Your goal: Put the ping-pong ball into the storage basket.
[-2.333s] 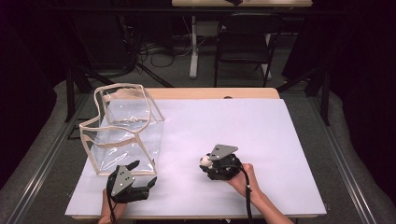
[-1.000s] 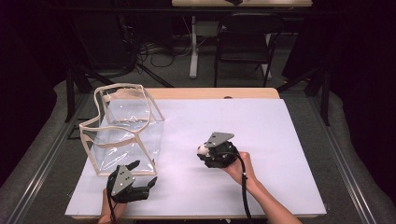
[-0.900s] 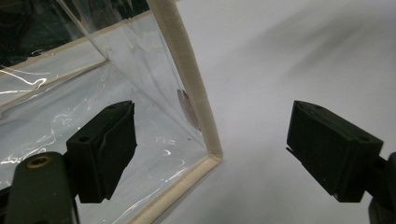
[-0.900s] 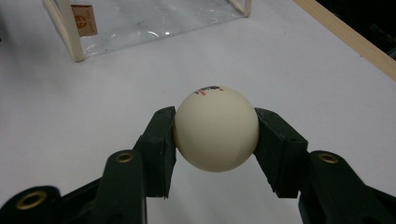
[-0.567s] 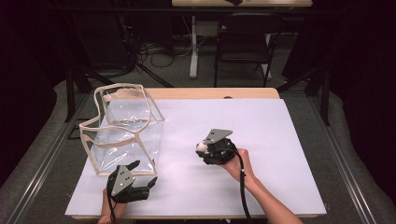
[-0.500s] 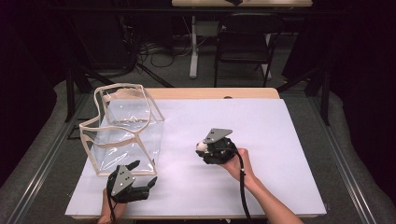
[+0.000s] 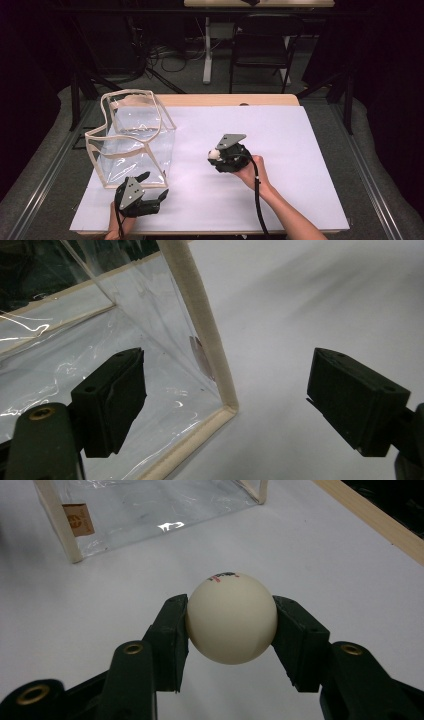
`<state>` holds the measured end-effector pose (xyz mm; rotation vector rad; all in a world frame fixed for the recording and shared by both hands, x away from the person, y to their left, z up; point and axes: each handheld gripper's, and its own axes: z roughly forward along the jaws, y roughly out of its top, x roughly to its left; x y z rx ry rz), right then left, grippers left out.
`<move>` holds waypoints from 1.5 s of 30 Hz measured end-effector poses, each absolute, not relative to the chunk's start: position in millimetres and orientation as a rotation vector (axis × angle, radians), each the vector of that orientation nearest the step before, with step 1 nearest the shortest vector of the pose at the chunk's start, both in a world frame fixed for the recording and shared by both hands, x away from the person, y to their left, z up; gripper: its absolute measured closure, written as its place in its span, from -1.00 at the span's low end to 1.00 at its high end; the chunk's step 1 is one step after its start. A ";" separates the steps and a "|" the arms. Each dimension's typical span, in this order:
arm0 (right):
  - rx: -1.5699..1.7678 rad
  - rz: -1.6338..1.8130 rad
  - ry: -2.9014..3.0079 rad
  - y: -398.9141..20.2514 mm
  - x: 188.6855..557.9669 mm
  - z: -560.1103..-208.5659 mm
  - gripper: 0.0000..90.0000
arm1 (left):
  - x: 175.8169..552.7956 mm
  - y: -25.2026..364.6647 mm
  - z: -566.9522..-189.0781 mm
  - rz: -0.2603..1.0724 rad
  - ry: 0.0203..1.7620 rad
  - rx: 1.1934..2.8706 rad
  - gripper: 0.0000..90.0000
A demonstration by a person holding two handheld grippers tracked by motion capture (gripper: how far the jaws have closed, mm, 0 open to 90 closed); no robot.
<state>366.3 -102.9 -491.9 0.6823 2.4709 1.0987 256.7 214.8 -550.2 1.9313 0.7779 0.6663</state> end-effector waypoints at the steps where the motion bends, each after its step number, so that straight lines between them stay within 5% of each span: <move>1: 0.681 1.104 2.475 -102.4 367.4 -491.3 0.13 | 256.7 214.9 -550.1 0.666 0.778 1.931 -0.64; 45: 0.692 1.109 2.455 -89.5 397.2 -473.7 0.13 | 257.2 215.2 -550.1 0.667 0.778 1.935 -0.64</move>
